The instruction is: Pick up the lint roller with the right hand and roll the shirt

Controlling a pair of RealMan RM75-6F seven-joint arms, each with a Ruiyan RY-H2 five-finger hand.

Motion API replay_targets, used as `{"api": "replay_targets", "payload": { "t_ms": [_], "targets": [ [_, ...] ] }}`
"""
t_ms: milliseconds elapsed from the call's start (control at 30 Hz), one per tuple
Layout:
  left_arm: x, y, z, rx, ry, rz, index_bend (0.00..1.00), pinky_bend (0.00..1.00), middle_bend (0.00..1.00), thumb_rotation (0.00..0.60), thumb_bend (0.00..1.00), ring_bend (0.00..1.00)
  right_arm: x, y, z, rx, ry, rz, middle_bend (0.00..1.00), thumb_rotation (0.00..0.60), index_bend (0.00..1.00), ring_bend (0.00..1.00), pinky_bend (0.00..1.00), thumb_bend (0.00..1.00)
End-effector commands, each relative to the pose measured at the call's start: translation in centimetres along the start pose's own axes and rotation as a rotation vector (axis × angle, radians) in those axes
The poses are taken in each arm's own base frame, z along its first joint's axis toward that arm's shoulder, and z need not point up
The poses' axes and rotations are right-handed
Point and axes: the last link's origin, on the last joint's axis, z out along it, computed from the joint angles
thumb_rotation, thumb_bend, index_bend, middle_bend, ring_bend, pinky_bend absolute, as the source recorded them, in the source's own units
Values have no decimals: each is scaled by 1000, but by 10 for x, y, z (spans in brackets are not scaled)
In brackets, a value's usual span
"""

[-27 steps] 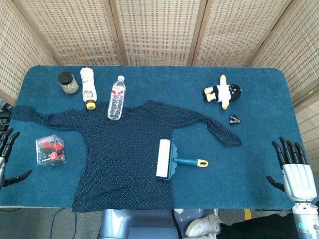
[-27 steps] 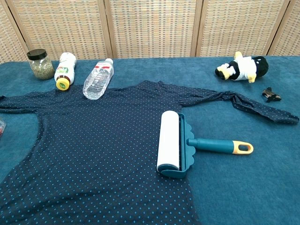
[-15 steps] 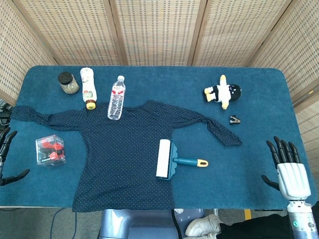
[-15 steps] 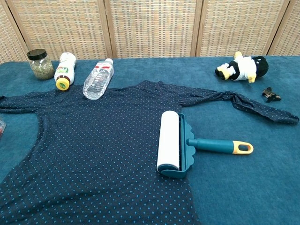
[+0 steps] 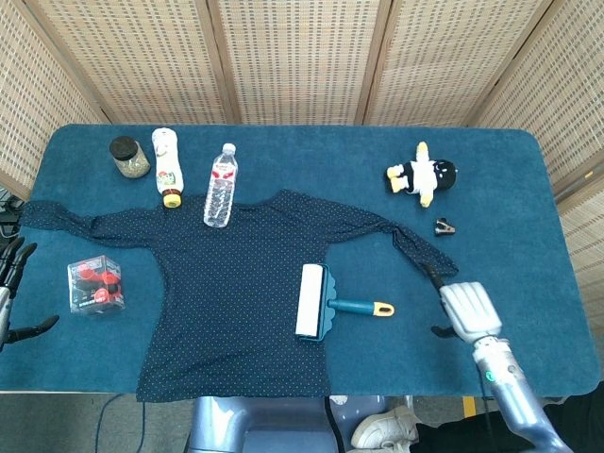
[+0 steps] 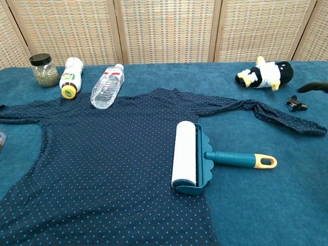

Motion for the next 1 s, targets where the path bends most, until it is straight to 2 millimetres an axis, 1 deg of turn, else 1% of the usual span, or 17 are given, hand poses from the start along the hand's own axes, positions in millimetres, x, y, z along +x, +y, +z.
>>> {"api": "replay_targets", "payload": {
  "t_ms": [33, 100, 167, 233, 333, 433, 667, 1000],
  "targets": [
    [0, -1, 1, 2, 0, 2, 0, 0, 0, 600, 0, 0, -1, -49, 31, 60, -49, -1, 1000, 600, 114, 1000, 1000, 105],
    [1, -1, 2, 2, 2, 2, 0, 0, 0, 600, 0, 0, -3, -63, 39, 59, -63, -10, 1000, 600, 165, 1000, 1000, 160],
    [1, -1, 2, 2, 1, 2, 0, 0, 0, 600, 0, 0, -5, -70, 43, 56, -74, -10, 1000, 600, 225, 1000, 1000, 208],
    [0, -2, 3, 4, -4, -2, 0, 0, 0, 600, 0, 0, -9, -89, 49, 62, -109, -16, 1000, 600, 298, 1000, 1000, 255],
    [0, -3, 4, 5, -9, -3, 0, 0, 0, 600, 0, 0, -15, -104, 53, 55, -130, -39, 1000, 600, 358, 1000, 1000, 291],
    [0, -3, 5, 5, -12, -3, 0, 0, 0, 600, 0, 0, -22, -116, 57, 49, -140, -54, 1000, 600, 363, 1000, 1000, 322],
    [0, -3, 6, 2, -14, -3, 0, 0, 0, 600, 0, 0, -33, -131, 69, 22, -135, -104, 1000, 600, 361, 1000, 1000, 417],
    [0, -4, 6, 3, -15, -8, 0, 0, 0, 600, 0, 0, -44, -138, 69, 11, -150, -140, 1000, 600, 360, 1000, 1000, 421]
  ]
}}
